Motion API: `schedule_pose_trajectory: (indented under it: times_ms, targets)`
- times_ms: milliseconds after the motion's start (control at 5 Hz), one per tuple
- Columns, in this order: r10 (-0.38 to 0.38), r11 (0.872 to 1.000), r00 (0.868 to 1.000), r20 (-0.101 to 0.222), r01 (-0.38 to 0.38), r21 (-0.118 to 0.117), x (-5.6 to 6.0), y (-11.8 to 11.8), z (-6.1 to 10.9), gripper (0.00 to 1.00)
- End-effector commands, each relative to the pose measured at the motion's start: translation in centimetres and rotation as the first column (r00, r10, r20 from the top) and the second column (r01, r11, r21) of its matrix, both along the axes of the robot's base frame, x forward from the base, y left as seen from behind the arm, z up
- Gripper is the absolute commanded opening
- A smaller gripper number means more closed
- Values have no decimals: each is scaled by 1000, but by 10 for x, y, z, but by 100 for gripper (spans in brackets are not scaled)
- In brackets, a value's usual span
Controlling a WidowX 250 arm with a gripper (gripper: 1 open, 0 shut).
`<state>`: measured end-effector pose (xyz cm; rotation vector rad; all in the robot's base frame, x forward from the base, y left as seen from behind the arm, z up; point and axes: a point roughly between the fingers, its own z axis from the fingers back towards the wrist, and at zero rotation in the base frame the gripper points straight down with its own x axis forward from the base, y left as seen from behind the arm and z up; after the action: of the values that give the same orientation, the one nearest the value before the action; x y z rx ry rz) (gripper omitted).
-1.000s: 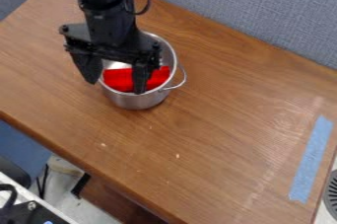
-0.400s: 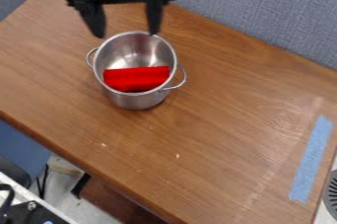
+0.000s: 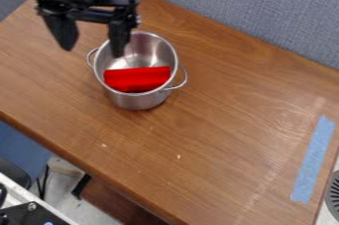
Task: Put the red object in the metal pot
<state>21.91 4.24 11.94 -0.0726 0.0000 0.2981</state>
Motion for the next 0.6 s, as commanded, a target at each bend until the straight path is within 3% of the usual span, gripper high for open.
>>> schedule_pose_trajectory:
  times_ms: [0, 200, 400]
  targets:
    - [-2, 1000, 999, 50, 2, 6, 19, -11, 2, 100]
    - [-48, 999, 997, 61, 48, 0, 40, -31, -4, 0]
    - [-139, 990, 989, 50, 138, 7, 52, -27, -13, 100]
